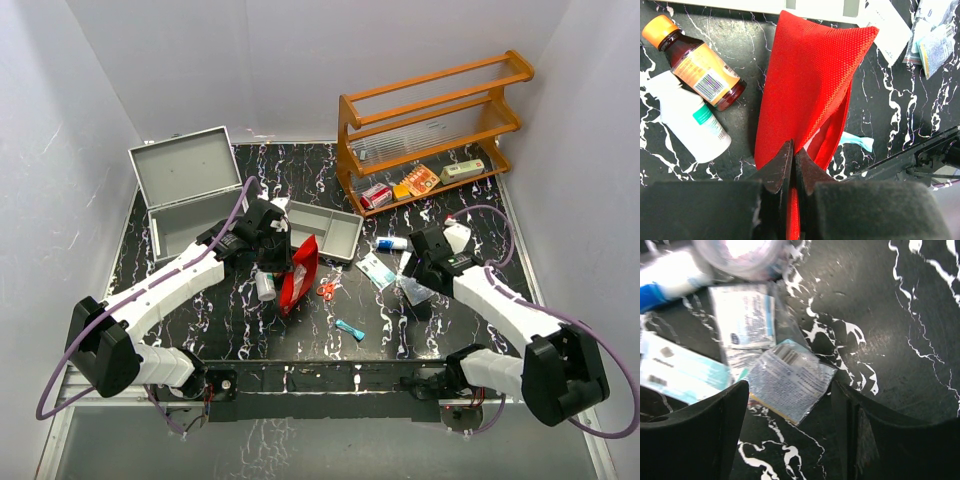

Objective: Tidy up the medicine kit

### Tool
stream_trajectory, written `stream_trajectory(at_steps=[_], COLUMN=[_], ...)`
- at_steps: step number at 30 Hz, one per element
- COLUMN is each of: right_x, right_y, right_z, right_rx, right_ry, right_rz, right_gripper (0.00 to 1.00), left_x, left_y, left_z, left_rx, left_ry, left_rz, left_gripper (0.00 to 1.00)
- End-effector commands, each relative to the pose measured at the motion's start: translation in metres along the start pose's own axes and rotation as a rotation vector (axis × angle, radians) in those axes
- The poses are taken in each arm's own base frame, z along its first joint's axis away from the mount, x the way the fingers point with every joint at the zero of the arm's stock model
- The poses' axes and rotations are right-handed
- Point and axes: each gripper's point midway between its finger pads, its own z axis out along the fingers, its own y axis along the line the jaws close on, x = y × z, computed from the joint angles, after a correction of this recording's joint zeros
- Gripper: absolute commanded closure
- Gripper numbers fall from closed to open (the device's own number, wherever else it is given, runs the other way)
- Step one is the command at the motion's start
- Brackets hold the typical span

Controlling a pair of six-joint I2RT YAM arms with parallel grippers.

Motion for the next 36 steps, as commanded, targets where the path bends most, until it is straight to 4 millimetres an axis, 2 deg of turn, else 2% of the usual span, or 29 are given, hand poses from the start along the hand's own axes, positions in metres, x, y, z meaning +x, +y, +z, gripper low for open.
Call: stream_trajectory(at_steps=[1,5,10,12,16,19,21,24,28,30,36], right_x=[0.001,0.008,0.030,0.041,0.051,0.048,0.036,0.014,-0.003,-0.002,0.005], right_y=[0.009,0.012,0.018,0.026,0.043,0.054,0.054,0.043,0.023,0.016,0.023], right_z=[0.016,0.025,0.027,0.022,0.009,-0.002,-0.007,-0.007,-0.002,0.003,0.012], right_rx=[-0.053,-0.066,-0.126,-0.182,-0.299,-0.359,-0.349,-0.262,-0.141,-0.102,-0.112], right_ry=[0.012,0.040,0.122,0.177,0.248,0.264,0.230,0.148,0.086,0.081,0.115], right_rz=[0.024,0.010,-0.014,-0.026,-0.029,-0.027,-0.025,-0.051,-0.117,-0.143,-0.147], right_gripper=[0.36,0.40,0.48,0.53,0.62,0.66,0.66,0.65,0.61,0.60,0.58], left_x=[-0.006,-0.007,-0.007,-0.007,-0.006,-0.006,-0.007,-0.005,-0.003,-0.003,-0.004], left_y=[-0.001,-0.005,-0.008,-0.008,-0.011,-0.014,-0.015,-0.015,-0.014,-0.014,-0.015], left_z=[-0.004,0.000,0.005,0.005,0.008,0.008,0.007,0.007,0.008,0.008,0.008], left_rx=[-0.004,0.010,0.028,0.033,0.049,0.068,0.075,0.080,0.087,0.087,0.090], left_ry=[-0.008,0.001,0.001,0.000,-0.003,-0.006,-0.011,-0.014,-0.013,-0.013,-0.016], left_rz=[0.020,0.015,0.007,0.005,-0.003,-0.007,-0.010,-0.012,-0.011,-0.009,0.002], left_gripper=[1.00,1.00,1.00,1.00,1.00,1.00,1.00,1.00,1.00,1.00,1.00])
